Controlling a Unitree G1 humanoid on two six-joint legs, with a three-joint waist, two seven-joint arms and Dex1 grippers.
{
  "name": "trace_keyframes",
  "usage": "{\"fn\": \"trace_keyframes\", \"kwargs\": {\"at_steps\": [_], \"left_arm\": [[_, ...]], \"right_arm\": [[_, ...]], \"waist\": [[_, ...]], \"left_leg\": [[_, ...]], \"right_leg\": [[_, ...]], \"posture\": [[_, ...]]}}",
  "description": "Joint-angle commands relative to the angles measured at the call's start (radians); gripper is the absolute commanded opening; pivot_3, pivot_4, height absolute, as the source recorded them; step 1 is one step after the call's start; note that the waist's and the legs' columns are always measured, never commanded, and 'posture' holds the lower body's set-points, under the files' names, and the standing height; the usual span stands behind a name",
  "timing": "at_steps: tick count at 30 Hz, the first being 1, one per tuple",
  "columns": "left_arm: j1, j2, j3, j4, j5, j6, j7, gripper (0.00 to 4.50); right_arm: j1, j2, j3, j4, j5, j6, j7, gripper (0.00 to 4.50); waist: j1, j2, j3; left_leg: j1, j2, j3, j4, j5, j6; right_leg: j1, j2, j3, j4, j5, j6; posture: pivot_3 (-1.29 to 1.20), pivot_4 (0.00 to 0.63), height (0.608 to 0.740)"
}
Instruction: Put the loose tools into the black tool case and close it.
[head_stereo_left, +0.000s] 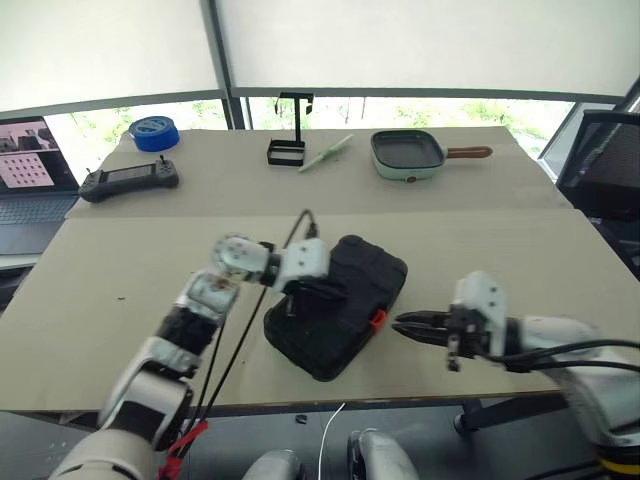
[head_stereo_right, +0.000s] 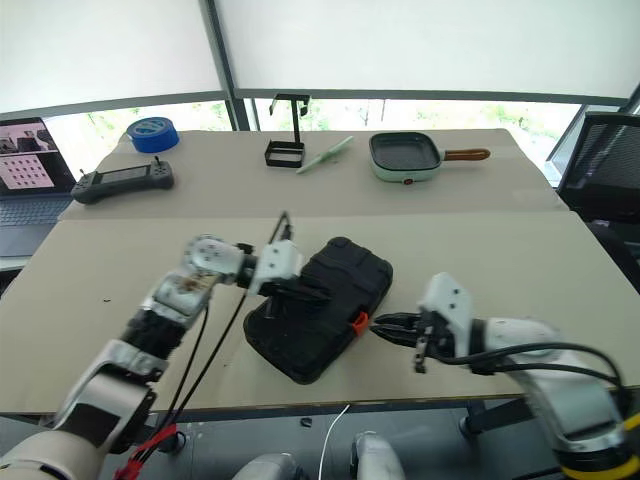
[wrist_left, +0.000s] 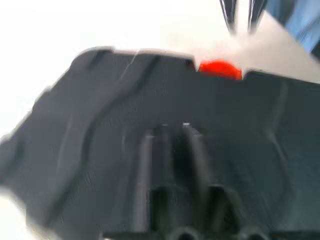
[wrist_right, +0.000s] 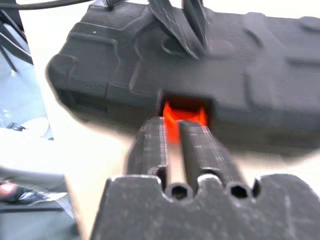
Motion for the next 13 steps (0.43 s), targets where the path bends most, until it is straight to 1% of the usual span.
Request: {"fn": "trace_keyframes", "kwargs": {"at_steps": [1, 3, 5, 7, 8, 10, 11, 13], "left_arm": [[0.097, 0.183, 0.153, -0.124, -0.175, 0.256, -0.105, 2.24], [0.141, 0.275, 0.211, -0.198, -0.247, 0.367, -0.128, 3.01], [0.176, 0.353, 0.268, -0.251, -0.290, 0.437, -0.128, 3.73], [0.192, 0.401, 0.315, -0.285, -0.327, 0.498, -0.111, 4.48], [0.203, 0.431, 0.360, -0.295, -0.358, 0.537, -0.107, 4.50], [0.227, 0.464, 0.446, -0.315, -0.420, 0.599, -0.090, 4.50], [0.246, 0.472, 0.488, -0.327, -0.449, 0.629, -0.073, 4.50], [0.285, 0.468, 0.532, -0.362, -0.475, 0.655, -0.035, 4.50]], "right_arm": [[0.017, -0.098, -0.170, 0.034, 0.155, 0.077, 0.141, 2.14], [0.032, -0.151, -0.217, 0.071, 0.200, 0.105, 0.207, 2.92], [0.043, -0.193, -0.247, 0.110, 0.214, 0.109, 0.261, 3.55], [0.041, -0.215, -0.260, 0.154, 0.212, 0.092, 0.295, 4.29], [0.015, -0.219, -0.260, 0.192, 0.213, 0.091, 0.294, 4.45], [-0.039, -0.217, -0.255, 0.252, 0.218, 0.094, 0.288, 4.45], [-0.065, -0.209, -0.248, 0.271, 0.216, 0.092, 0.278, 4.45], [-0.087, -0.196, -0.235, 0.297, 0.197, 0.072, 0.272, 4.45]], "waist": [[-0.009, 0.001, 0.001], [-0.007, 0.002, 0.006], [0.005, 0.001, 0.009], [0.020, 0.001, 0.010], [0.025, 0.001, 0.011], [0.024, 0.002, 0.012], [0.021, 0.003, 0.013], [0.019, 0.004, 0.013]], "left_leg": [[0.000, 0.000, 0.000, -0.001, 0.000, 0.000], [0.000, 0.000, 0.000, -0.002, 0.000, -0.001], [-0.002, 0.000, -0.001, -0.001, 0.000, 0.000], [-0.003, 0.000, -0.001, 0.000, 0.000, 0.001], [-0.003, 0.000, -0.001, 0.001, -0.001, 0.001], [-0.004, -0.001, -0.001, 0.001, -0.001, 0.002], [-0.004, -0.001, -0.001, 0.001, -0.001, 0.002], [-0.004, -0.001, -0.001, 0.001, -0.001, 0.002]], "right_leg": [[-0.001, 0.000, -0.001, 0.000, 0.000, -0.001], [-0.002, 0.000, -0.001, 0.000, -0.001, -0.003], [-0.001, 0.000, -0.003, -0.001, -0.001, -0.002], [-0.001, -0.002, -0.004, -0.002, -0.001, -0.002], [-0.001, -0.002, -0.004, -0.002, 0.000, -0.002], [-0.001, -0.002, -0.004, -0.003, 0.000, -0.001], [-0.001, -0.002, -0.004, -0.003, 0.000, -0.001], [-0.001, -0.002, -0.004, -0.003, 0.000, -0.001]], "posture": [[0.00, 0.150, 0.740], [0.00, 0.150, 0.740], [0.00, 0.150, 0.740], [0.00, 0.150, 0.740], [0.00, 0.150, 0.740], [0.00, 0.150, 0.740], [0.00, 0.150, 0.740], [0.00, 0.150, 0.740]]}}
